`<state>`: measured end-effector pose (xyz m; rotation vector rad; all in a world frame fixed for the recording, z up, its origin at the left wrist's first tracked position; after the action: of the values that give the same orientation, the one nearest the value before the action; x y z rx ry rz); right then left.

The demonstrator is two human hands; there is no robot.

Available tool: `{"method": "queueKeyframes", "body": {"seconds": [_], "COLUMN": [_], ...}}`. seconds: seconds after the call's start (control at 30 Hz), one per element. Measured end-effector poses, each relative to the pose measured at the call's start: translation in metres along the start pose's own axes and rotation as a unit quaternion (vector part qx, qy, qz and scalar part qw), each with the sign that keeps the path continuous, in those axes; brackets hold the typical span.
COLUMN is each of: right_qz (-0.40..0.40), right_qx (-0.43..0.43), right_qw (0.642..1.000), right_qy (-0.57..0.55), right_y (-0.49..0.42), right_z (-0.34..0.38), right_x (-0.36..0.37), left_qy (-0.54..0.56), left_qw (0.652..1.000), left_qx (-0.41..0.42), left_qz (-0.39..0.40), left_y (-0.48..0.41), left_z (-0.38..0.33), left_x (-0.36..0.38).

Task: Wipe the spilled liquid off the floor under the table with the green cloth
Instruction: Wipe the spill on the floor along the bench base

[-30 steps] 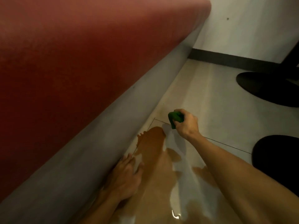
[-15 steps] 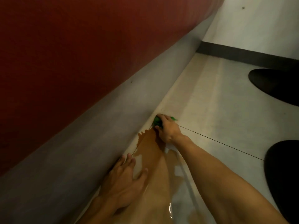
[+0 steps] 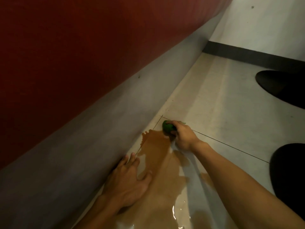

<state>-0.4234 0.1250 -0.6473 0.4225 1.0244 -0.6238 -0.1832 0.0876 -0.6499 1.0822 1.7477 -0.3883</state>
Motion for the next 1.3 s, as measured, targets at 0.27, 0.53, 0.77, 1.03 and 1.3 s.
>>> {"method": "queueKeyframes", "body": {"seconds": [0.27,0.53,0.77,1.03,1.3], "right_qz": [0.03,0.049,0.115,0.095,0.128], "right_qx": [0.027,-0.032,-0.119,-0.055,-0.101], "right_qw": [0.999,0.998,0.986,0.993,0.986], "right_qy": [-0.031,0.003,0.029,0.04,0.029], "right_y": [-0.017,0.017,0.038,0.022,0.039], "right_z": [0.044,0.062,0.086,0.082,0.097], "right_x": [0.023,0.038,0.04,0.03,0.044], "left_qy": [-0.016,-0.026,-0.027,-0.021,-0.022], "left_qw": [1.0,0.999,0.999,0.999,0.998], "left_qx": [0.021,0.025,0.039,0.046,0.051], "left_qz": [-0.011,0.004,0.006,0.006,0.004], "left_y": [0.0,-0.001,0.002,0.001,0.0], "left_z": [-0.004,-0.004,-0.006,-0.002,0.0], "left_x": [-0.002,0.002,0.002,0.004,0.006]}}
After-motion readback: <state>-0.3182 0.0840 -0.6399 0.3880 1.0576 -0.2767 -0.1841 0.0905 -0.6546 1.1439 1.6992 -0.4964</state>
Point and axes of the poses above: each hand's wrist, its own y-axis away from the middle knuckle, its own x-axis out of the palm, z = x × y, the point moved 10 cm from there along -y, towards the middle knuckle, and after that the axes turned 6 degrees about x, right-handed, at the moved point
